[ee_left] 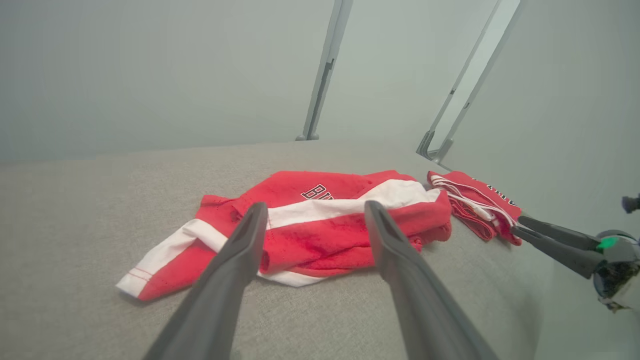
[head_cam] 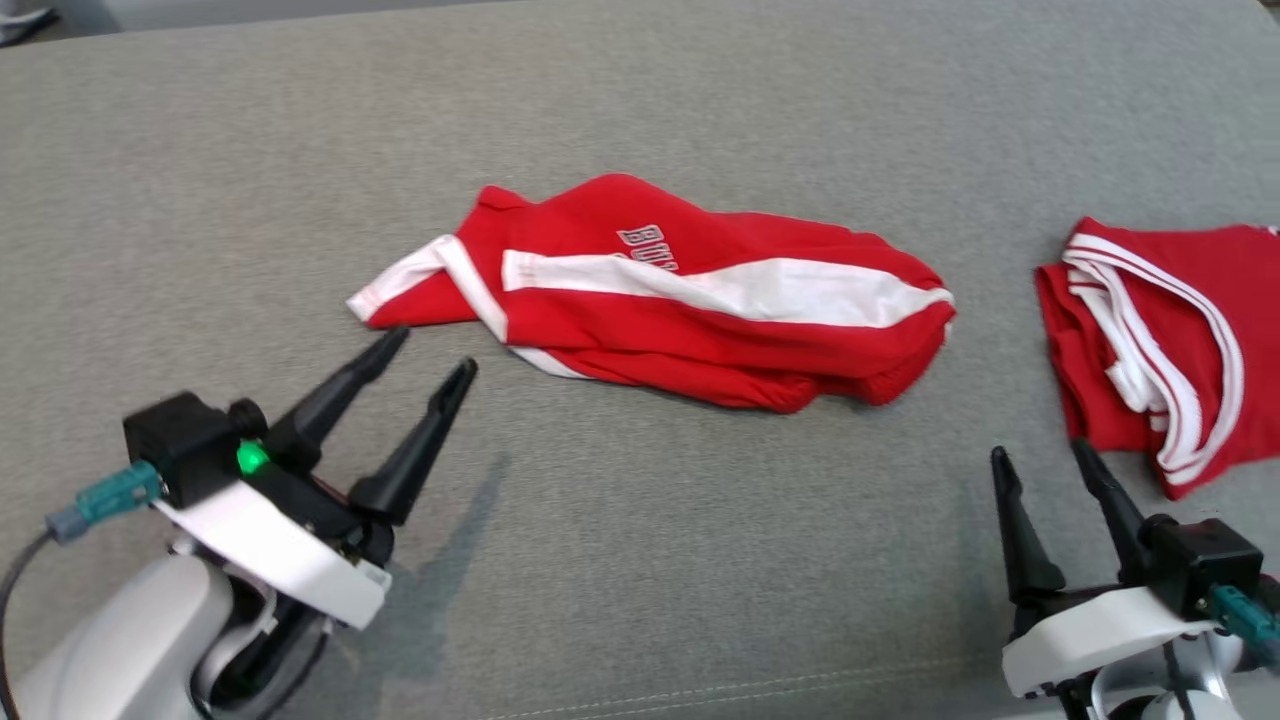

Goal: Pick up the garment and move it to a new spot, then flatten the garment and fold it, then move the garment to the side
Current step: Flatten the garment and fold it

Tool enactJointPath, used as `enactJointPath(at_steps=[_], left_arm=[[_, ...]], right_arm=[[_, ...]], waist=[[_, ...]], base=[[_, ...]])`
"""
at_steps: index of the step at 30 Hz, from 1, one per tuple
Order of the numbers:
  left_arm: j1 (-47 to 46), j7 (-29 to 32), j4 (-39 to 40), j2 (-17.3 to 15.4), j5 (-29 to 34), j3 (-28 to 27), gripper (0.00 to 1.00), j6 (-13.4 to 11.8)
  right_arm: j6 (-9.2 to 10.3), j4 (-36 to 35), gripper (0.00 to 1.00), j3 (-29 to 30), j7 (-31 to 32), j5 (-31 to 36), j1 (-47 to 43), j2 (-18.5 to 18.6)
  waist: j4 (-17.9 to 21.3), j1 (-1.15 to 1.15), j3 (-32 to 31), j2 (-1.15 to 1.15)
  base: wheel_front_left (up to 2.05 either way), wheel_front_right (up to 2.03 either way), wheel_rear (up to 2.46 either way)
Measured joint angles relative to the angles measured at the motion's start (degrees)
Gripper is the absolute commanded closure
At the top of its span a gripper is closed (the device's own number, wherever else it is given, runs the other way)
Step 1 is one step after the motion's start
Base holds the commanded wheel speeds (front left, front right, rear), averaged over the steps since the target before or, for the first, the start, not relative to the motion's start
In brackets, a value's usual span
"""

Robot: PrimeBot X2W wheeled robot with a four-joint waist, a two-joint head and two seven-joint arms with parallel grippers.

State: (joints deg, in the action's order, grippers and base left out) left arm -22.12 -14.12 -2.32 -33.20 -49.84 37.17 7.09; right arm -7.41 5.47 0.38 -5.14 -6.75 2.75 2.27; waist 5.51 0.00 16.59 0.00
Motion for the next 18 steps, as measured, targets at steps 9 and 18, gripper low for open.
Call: enactJointPath(at_steps=[9,18], left_arm=[[-5.5,5.6,-5.5,-2.8,0.2,0.9,0.0,-1.7],[-5.6,8.6,-5.9,-4.0,0.1,0.2,0.0,-5.4]], right_arm=[[0.0,-3.6,0.0,-6.9,-6.3,-1.2,-1.1,0.0],[0.0,-6.5,0.0,-9.2,-8.0,-1.4,-3.0,0.0]], waist=[[8.3,0.0,3.7,0.0],[13.7,0.0,5.5,0.0]], base=[[0.0,0.0,0.0],[0.0,0.0,0.0]])
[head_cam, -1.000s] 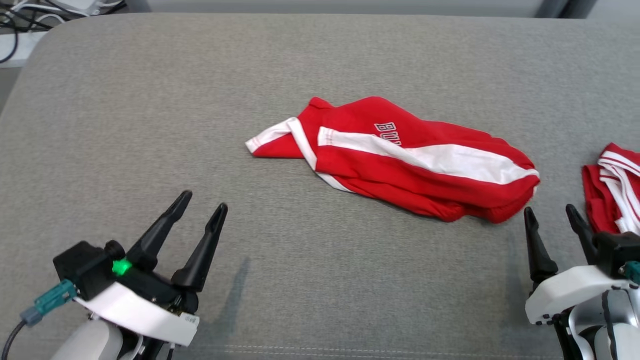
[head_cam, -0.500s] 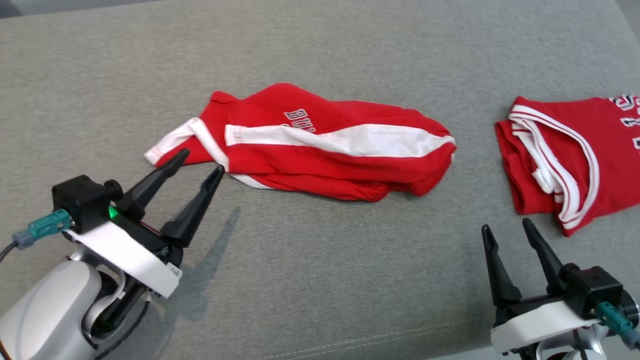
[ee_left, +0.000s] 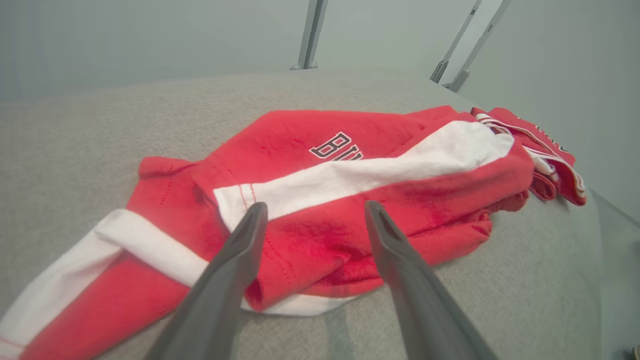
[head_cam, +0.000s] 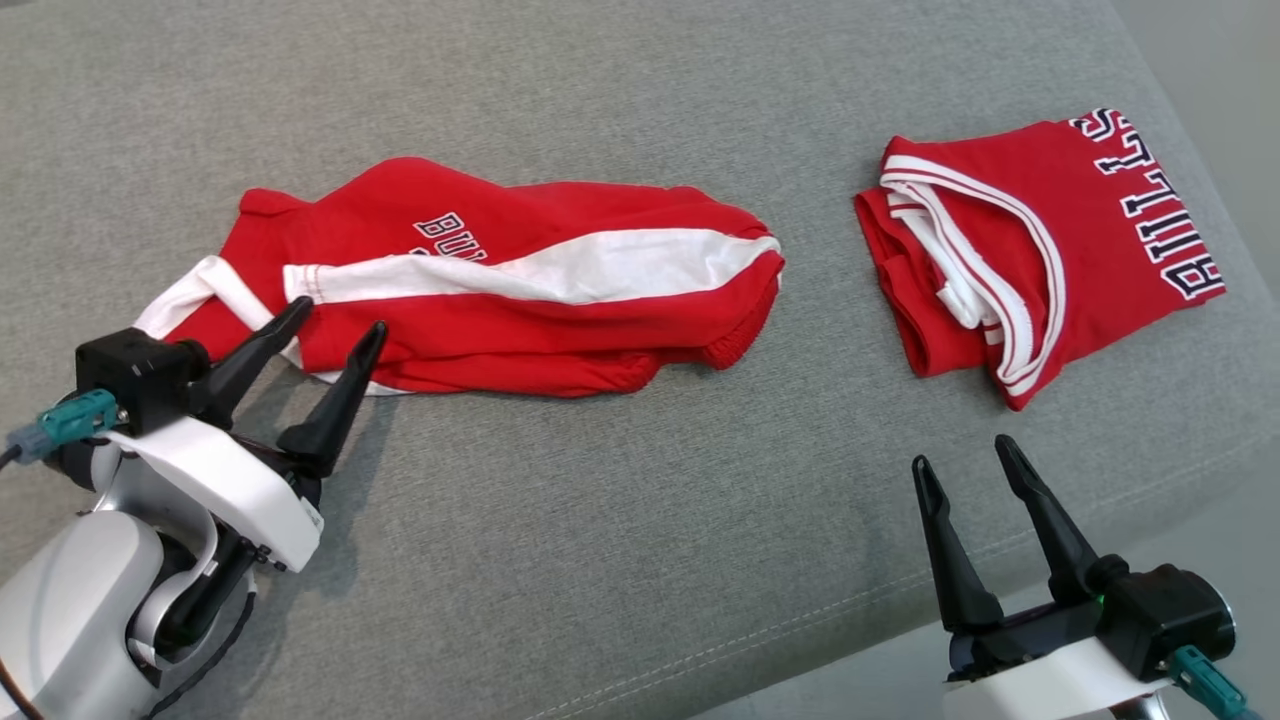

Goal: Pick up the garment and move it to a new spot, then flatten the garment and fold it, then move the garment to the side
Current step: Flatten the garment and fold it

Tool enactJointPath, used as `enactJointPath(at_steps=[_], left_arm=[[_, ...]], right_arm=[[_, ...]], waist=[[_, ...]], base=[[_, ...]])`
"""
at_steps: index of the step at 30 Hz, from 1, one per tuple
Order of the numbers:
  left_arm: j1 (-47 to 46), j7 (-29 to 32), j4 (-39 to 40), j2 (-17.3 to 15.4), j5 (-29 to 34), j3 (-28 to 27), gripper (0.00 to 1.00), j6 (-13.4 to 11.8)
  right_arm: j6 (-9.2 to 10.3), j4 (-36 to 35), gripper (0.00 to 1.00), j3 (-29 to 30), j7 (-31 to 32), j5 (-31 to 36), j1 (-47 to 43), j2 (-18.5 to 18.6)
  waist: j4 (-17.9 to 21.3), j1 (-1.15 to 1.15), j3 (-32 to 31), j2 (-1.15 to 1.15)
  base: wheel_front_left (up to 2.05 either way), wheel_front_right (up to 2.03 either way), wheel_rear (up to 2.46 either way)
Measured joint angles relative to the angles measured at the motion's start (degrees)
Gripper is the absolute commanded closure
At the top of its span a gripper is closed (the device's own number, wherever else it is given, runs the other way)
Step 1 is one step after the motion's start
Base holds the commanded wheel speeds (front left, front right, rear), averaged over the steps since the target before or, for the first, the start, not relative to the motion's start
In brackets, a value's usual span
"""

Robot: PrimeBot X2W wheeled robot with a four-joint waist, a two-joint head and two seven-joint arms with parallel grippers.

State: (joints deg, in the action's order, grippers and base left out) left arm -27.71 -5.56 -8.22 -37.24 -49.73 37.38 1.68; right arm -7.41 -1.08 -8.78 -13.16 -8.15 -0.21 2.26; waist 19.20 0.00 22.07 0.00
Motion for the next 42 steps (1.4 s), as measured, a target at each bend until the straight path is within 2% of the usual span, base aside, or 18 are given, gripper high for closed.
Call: enactJointPath(at_steps=[5,9,19,26,27,29,32,33,34,42], left_arm=[[-1.0,1.5,0.0,-0.5,-1.1,-1.5,0.0,-2.2],[-1.3,2.9,-0.1,-2.2,-2.5,-2.5,0.0,-3.2],[-1.3,7.2,-0.1,-3.6,-3.8,-2.3,0.0,-4.0],[-1.1,8.0,0.3,-3.9,-5.0,-2.4,0.0,-4.1],[-1.1,8.0,0.3,-3.9,-5.0,-2.4,0.09,-4.1],[-1.0,8.1,0.4,-4.0,-5.3,-2.3,0.34,-4.0],[-1.0,8.0,0.6,-4.1,-5.9,-2.4,0.63,-3.7],[-1.0,7.8,0.7,-4.1,-5.9,-2.4,0.85,-3.7],[-1.0,7.8,0.8,-4.2,-5.9,-2.4,1.0,-3.6],[-1.0,5.2,2.1,-4.1,-5.9,-2.6,1.0,-1.7]], right_arm=[[0.0,0.0,0.0,-0.6,-0.5,-1.0,-0.5,0.0],[0.0,-0.1,0.0,-0.6,-0.6,-1.0,-1.1,0.0],[0.0,-0.1,0.0,-1.4,-1.1,-2.1,-1.5,0.0],[0.0,-1.4,0.0,-2.0,-1.1,-2.5,-1.5,0.0],[0.0,-1.4,0.0,-2.0,-1.1,-2.5,-1.5,0.0],[0.0,-1.7,0.0,-2.0,-1.1,-2.5,-1.5,0.0],[0.0,-1.8,0.0,-1.8,-1.1,-2.6,-1.5,0.0],[0.0,-1.8,0.0,-1.8,-1.1,-2.6,-1.5,0.0],[0.0,-1.8,0.0,-1.7,-1.1,-2.6,-1.5,0.0],[0.0,-2.0,0.0,-0.7,-1.1,-3.0,-1.5,0.0]], waist=[[1.4,0.0,0.0,0.0],[1.9,0.0,0.1,0.0],[2.9,0.0,0.8,0.0],[3.7,0.0,1.2,0.0],[3.7,0.0,1.2,0.0],[3.7,0.0,1.2,0.0],[3.7,0.0,1.3,0.0],[3.6,0.0,1.3,0.0],[3.6,0.0,1.3,0.0],[2.4,0.0,1.2,0.0]], base=[[0.0,0.0,0.0],[0.0,0.0,0.0],[0.0,0.0,0.0],[0.0,0.0,0.0],[0.0,0.0,0.0],[0.0,0.0,0.0],[0.0,0.0,0.0],[0.0,0.0,0.0],[0.0,0.0,0.0],[0.0,0.0,0.0]])
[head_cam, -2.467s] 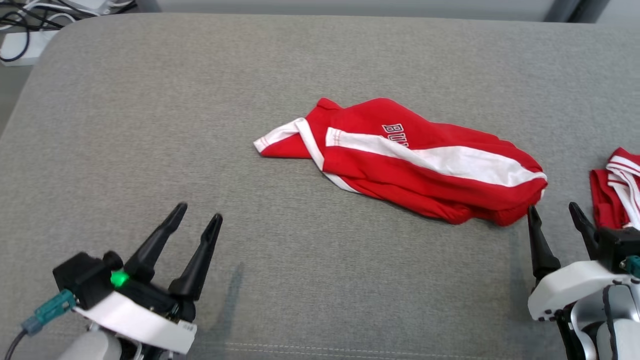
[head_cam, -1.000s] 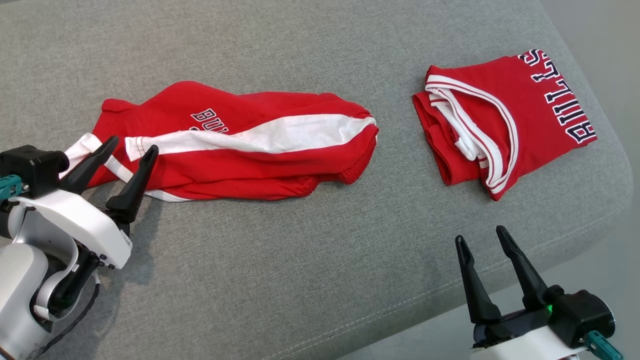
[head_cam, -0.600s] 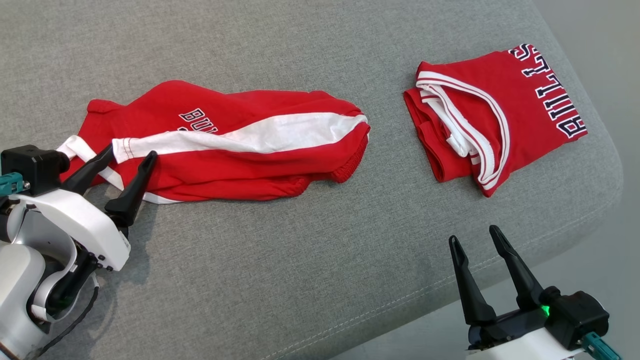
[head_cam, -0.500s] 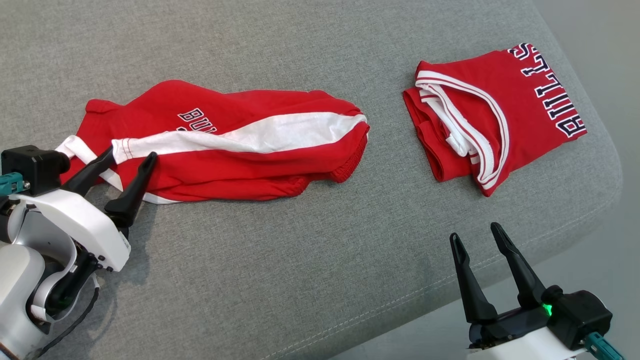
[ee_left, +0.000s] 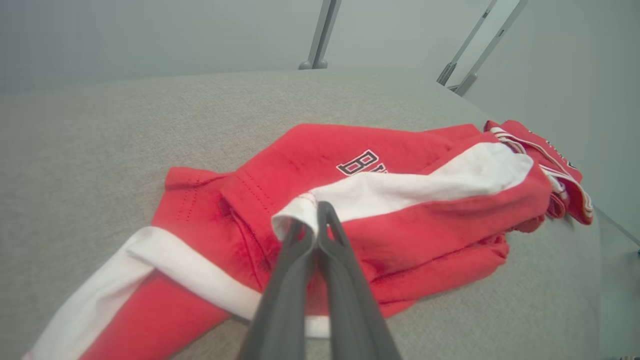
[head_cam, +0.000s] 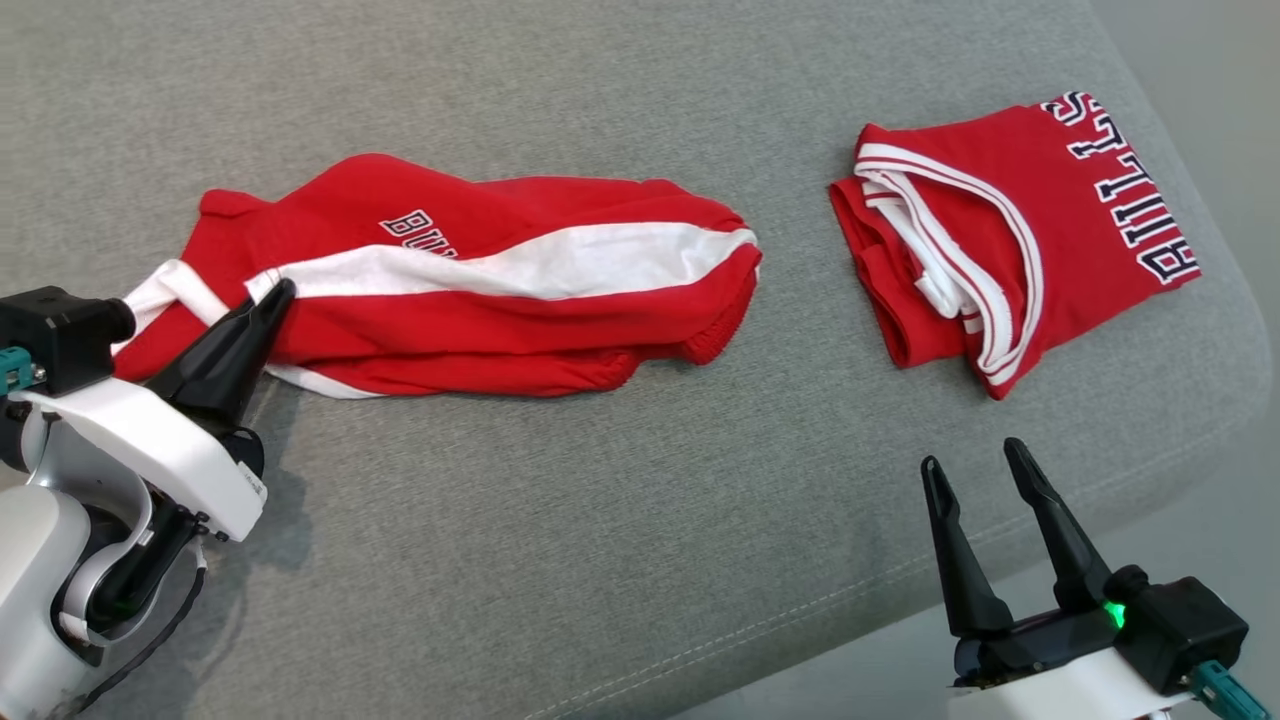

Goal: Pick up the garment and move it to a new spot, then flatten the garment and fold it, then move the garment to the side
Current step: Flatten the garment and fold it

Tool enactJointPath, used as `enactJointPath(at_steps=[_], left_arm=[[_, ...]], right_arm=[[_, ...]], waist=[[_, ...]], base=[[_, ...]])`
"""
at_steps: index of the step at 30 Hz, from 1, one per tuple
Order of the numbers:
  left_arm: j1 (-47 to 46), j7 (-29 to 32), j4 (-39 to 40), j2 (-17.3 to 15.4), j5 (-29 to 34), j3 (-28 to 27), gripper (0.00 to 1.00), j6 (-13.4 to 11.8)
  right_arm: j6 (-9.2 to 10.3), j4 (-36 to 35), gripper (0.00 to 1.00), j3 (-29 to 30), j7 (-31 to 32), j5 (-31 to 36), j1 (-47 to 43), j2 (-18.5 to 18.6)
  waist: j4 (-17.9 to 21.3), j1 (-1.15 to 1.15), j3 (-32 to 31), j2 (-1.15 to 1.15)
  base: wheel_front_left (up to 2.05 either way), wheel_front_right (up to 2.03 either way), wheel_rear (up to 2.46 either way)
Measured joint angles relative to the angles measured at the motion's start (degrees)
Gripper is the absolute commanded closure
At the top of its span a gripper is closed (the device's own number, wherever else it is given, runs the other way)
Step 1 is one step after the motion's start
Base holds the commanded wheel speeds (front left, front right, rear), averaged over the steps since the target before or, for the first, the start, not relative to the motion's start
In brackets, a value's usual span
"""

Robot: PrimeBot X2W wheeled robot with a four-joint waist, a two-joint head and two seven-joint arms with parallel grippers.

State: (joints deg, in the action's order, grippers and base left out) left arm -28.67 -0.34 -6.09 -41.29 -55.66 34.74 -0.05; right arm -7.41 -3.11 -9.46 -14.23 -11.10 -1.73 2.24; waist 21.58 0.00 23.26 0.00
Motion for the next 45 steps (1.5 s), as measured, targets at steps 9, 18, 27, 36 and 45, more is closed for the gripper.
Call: enactJointPath(at_steps=[9,18,27,36,45], left_arm=[[3.3,-6.3,1.3,-0.3,-0.1,-0.2,1.0,4.1],[6.0,-11.0,-3.3,2.2,-1.2,0.6,1.0,6.1],[6.1,-12.4,-8.4,4.6,-1.9,3.7,1.0,7.1],[6.1,-13.7,-9.7,6.1,-2.6,5.9,1.0,7.1],[6.1,-13.9,-11.1,6.2,-3.4,7.1,1.0,7.1]], right_arm=[[0.0,2.3,0.0,3.1,0.0,0.0,3.9,0.0],[0.0,10.0,0.0,2.5,0.8,-1.6,11.0,0.2],[0.0,15.4,0.0,-4.0,1.4,-4.1,12.9,0.3],[0.0,12.7,0.0,-6.6,3.2,2.5,6.9,0.4],[0.0,11.4,0.0,-11.6,6.4,5.9,1.2,0.4]], waist=[[-6.1,0.0,-2.2,0.0],[-15.5,0.0,-5.0,0.0],[-22.4,0.0,-6.9,0.0],[-20.7,0.0,-8.1,0.0],[-20.4,0.0,-8.7,0.0]], base=[[0.0,0.0,0.0],[0.0,0.0,0.0],[0.0,0.0,0.0],[0.0,0.0,0.0],[0.0,0.0,0.0]])
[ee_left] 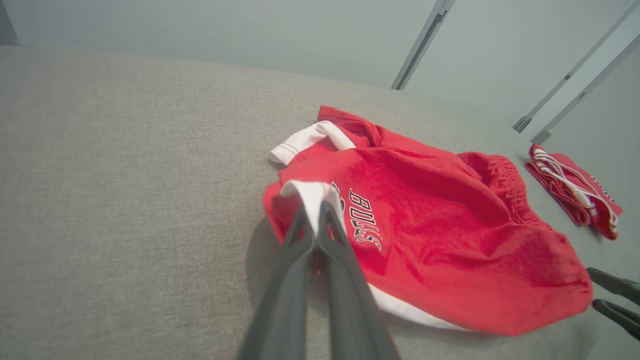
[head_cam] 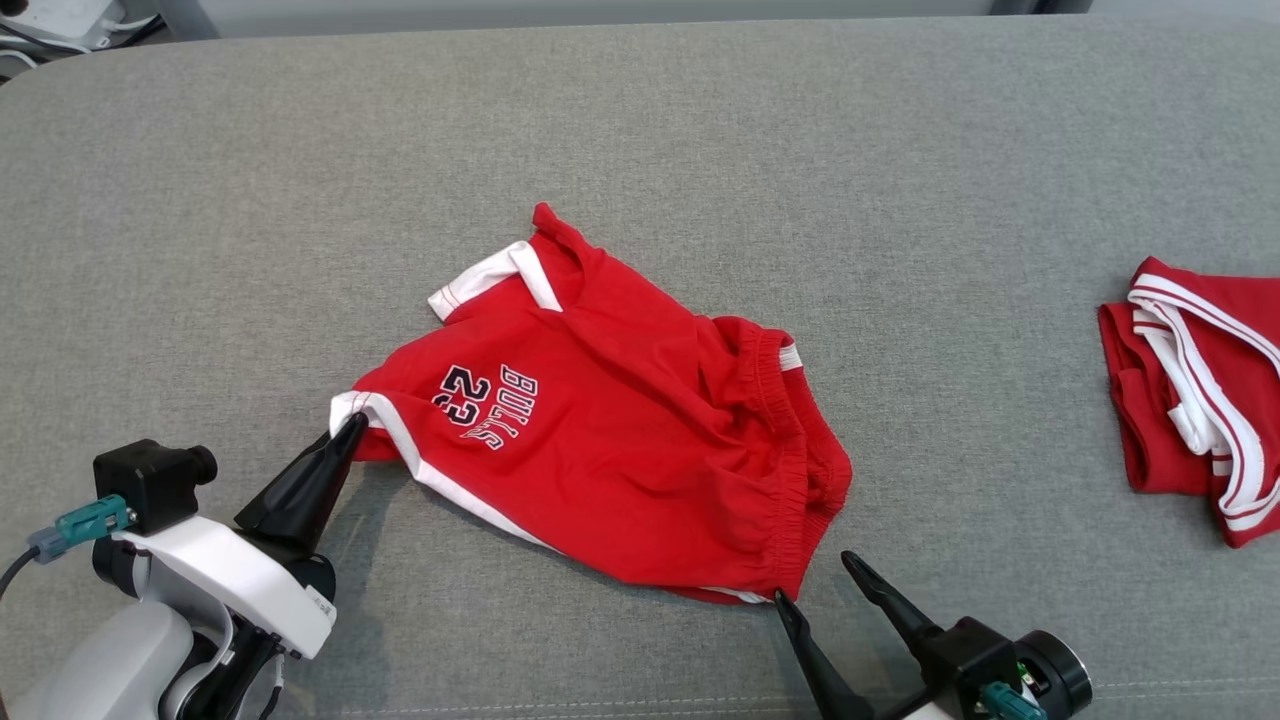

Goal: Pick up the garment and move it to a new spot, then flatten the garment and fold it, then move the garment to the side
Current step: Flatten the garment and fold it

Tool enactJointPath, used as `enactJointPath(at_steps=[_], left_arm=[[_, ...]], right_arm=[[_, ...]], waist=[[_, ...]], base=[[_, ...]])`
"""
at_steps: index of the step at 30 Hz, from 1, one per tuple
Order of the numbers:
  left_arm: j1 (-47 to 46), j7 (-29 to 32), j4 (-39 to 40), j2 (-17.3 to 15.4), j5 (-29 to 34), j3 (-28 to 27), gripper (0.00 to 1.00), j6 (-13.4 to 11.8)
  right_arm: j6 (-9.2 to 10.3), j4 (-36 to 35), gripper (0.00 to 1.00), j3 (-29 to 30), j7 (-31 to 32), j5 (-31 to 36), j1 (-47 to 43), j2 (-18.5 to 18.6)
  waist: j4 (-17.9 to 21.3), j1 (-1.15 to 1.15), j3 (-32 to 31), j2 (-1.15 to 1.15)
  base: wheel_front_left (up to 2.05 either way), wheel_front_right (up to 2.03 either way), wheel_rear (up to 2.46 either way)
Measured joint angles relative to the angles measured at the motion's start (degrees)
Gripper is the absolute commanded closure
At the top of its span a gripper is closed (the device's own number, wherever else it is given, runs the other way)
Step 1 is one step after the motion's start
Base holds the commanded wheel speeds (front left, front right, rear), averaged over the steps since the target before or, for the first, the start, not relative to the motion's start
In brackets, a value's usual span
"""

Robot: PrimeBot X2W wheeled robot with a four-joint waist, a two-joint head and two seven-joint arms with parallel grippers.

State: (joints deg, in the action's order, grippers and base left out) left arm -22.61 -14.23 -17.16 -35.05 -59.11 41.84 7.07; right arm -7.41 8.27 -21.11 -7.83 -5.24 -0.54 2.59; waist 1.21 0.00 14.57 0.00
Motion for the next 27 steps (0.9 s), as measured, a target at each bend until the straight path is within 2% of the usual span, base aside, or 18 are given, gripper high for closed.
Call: enactJointPath(at_steps=[12,20,21,23,24,25,26,27], left_arm=[[0.0,0.0,-0.3,0.7,-0.5,0.7,1.0,0.0],[0.0,0.0,0.1,0.5,-0.9,0.5,1.0,0.0],[0.0,0.0,0.2,0.4,-0.9,0.5,1.0,0.0],[0.0,0.0,0.4,0.2,-0.9,0.4,1.0,0.0],[0.0,0.0,0.4,0.1,-0.9,0.2,1.0,0.0],[0.0,0.0,0.5,0.0,-0.9,0.1,1.0,0.0],[0.0,0.0,0.6,0.0,-0.9,0.0,1.0,0.0],[0.0,0.0,0.6,0.0,-0.9,-0.1,1.0,0.0]], right_arm=[[0.0,2.4,0.0,-2.1,4.4,3.7,0.3,0.0],[0.0,3.3,0.0,-2.5,4.4,3.8,2.4,0.0],[0.0,3.5,0.1,-2.9,4.4,3.8,2.6,0.1],[0.0,3.8,0.55,-3.6,5.1,3.8,2.6,0.1],[0.0,3.9,0.69,-3.6,5.2,3.8,2.6,0.1],[0.0,3.9,0.69,-3.6,5.6,3.8,2.6,0.1],[0.0,4.0,1.0,-3.6,5.6,3.9,2.6,0.1],[0.0,4.0,1.0,-3.5,5.7,3.9,2.6,0.1]], waist=[[-1.9,0.0,0.1,0.0],[-2.8,0.0,1.1,0.0],[-2.9,0.0,1.2,0.0],[-3.0,0.0,1.4,0.0],[-3.0,0.0,1.5,0.0],[-3.1,0.0,1.6,0.0],[-3.0,0.0,1.6,0.0],[-3.0,0.0,1.6,0.0]], base=[[0.0,0.0,0.0],[0.0,0.0,0.0],[0.0,0.0,0.0],[0.0,0.0,0.0],[0.0,0.0,0.0],[0.0,0.0,0.0],[0.0,0.0,0.0],[0.0,0.0,0.0]])
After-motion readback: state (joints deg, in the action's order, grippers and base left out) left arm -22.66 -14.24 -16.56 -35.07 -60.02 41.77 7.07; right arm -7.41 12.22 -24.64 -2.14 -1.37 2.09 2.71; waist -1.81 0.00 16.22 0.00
